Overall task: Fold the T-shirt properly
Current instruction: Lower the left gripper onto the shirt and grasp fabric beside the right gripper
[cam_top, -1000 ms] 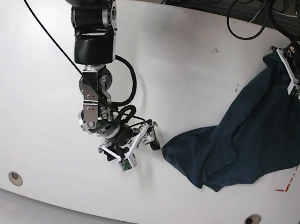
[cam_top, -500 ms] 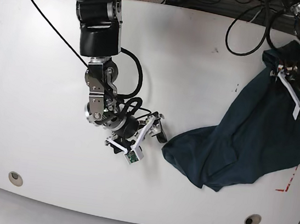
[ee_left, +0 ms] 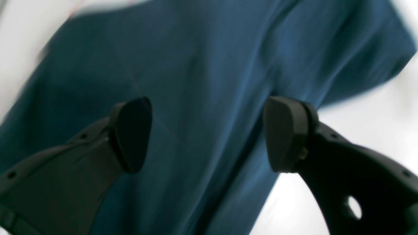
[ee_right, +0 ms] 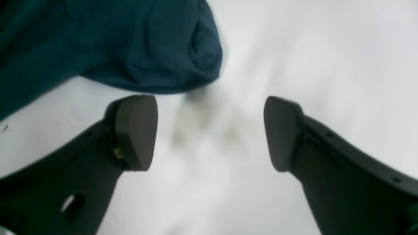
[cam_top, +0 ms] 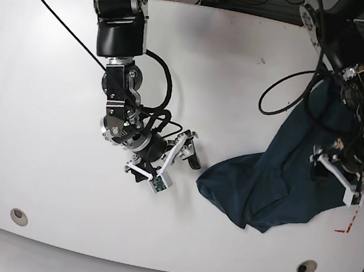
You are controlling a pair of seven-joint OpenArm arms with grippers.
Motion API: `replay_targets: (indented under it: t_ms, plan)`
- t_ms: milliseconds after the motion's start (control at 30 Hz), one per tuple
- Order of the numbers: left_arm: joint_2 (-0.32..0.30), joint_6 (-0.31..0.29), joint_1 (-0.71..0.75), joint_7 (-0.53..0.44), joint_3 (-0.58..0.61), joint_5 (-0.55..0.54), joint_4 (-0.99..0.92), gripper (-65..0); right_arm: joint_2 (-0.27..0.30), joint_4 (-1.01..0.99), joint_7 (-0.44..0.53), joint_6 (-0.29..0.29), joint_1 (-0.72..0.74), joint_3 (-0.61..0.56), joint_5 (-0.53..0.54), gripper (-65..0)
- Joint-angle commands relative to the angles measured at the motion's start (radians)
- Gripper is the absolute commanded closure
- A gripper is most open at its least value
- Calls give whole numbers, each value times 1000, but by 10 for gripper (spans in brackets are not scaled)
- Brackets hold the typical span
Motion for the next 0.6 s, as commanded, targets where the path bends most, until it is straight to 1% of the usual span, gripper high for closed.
replay_targets:
  t_ms: [0, 100, 167, 267, 333, 400, 567]
  plan:
    - [-15, 60, -48, -57, 31, 0, -95, -500, 10, 60, 8, 6, 12, 4, 12, -477]
    - [-15, 106, -80, -129, 71, -3, -216, -500, 21, 94, 4, 6, 2, 2, 12, -477]
    - [-13, 120, -94, -176, 92, -5, -289, -500, 22, 112, 4, 6, -16, 2, 12, -477]
    - [-13, 127, -114, -220, 124, -5, -387, -500, 24, 148, 4, 6, -33, 4, 12, -477]
    - [-8, 127, -123, -240, 146, -5, -428, -499, 25, 162, 3, 6, -38, 6, 12, -477]
    - [8, 126, -126, -254, 172, -5, -457, -499, 39, 174, 3, 6, -48, 6, 12, -477]
    - [48, 124, -109, -254, 256, -2, -468, -499, 51, 197, 3, 6, -57, 6, 12, -477]
